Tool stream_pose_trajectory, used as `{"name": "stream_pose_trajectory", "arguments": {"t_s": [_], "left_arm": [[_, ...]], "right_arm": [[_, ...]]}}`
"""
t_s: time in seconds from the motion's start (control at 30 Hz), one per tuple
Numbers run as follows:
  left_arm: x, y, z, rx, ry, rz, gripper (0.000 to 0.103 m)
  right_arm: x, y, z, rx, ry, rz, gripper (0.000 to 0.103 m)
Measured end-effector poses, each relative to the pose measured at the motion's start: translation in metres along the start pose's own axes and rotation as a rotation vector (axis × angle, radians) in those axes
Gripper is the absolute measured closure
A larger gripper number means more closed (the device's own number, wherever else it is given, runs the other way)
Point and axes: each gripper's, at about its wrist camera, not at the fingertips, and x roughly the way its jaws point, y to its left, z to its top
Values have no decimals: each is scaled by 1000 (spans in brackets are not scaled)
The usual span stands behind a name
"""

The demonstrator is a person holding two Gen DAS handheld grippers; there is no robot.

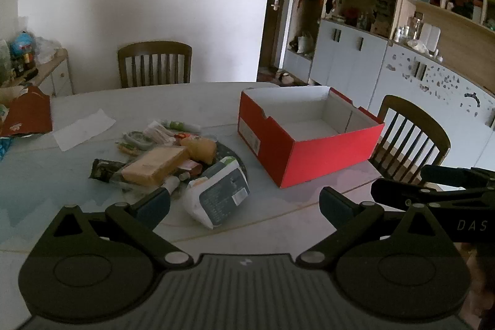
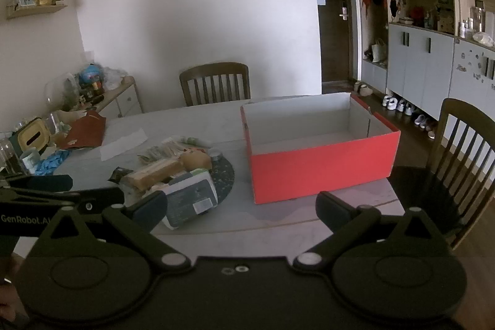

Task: Organize objects
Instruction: 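Move both tools toward the cluttered items on the table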

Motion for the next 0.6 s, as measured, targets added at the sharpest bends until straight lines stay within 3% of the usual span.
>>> {"name": "stream_pose_trajectory", "arguments": {"t_s": [0.6], "left_arm": [[-6, -3, -2, -24, -4, -8, 0]], "right_arm": [[-8, -1, 2, -5, -9, 3, 1]]}}
